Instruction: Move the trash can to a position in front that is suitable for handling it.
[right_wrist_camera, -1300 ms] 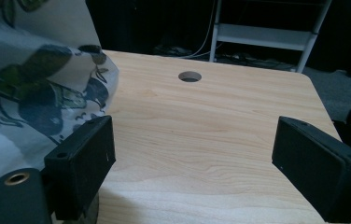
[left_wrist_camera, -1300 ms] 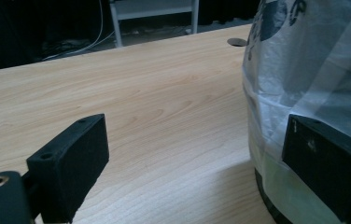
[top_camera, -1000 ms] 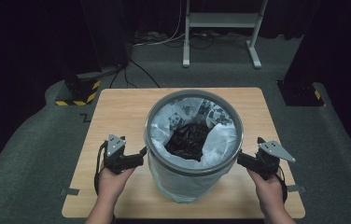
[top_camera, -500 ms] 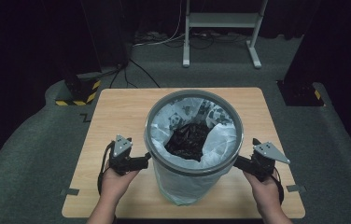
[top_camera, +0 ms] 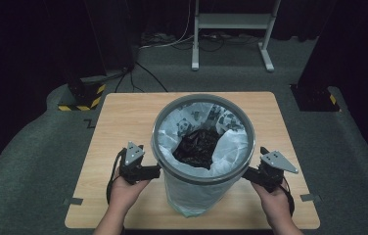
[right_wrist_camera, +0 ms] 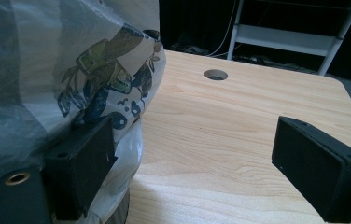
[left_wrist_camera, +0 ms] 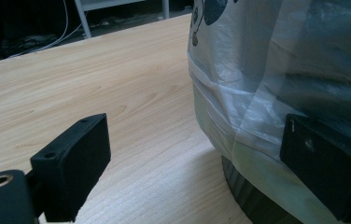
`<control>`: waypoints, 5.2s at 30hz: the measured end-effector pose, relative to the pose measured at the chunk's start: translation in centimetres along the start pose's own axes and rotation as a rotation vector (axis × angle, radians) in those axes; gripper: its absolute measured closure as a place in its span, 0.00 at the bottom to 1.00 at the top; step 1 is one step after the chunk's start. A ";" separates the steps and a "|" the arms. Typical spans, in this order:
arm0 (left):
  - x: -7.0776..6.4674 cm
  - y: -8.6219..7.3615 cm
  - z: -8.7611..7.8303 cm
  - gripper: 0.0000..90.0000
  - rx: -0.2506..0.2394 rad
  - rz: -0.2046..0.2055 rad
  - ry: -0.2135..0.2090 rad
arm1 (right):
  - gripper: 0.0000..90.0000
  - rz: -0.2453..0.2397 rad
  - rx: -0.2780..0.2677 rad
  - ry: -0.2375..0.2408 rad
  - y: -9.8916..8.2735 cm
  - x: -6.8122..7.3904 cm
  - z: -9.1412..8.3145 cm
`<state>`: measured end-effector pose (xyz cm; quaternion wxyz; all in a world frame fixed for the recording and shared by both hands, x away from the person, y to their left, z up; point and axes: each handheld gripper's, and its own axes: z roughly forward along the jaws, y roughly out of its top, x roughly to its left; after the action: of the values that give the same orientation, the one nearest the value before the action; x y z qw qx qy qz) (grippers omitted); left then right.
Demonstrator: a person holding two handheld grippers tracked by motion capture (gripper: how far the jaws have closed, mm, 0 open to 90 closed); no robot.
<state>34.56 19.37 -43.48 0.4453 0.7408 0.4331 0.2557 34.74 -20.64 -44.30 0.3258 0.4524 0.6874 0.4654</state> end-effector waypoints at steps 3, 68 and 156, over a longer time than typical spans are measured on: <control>0.0 0.0 0.0 0.09 0.000 -0.002 0.000 | 0.14 0.000 0.001 0.002 0.0 0.0 0.0; -4.6 2.0 3.6 0.17 0.010 0.044 -0.092 | 0.18 0.107 0.016 -0.139 -1.5 -4.2 -2.6; -1.2 5.8 10.1 0.21 0.085 -0.075 -0.031 | 0.35 0.161 0.065 -0.120 1.2 -7.0 5.0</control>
<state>44.07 12.58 -43.10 0.4295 0.7461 0.4641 0.2087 42.09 -25.20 -44.72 0.3130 0.5435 0.6428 0.4398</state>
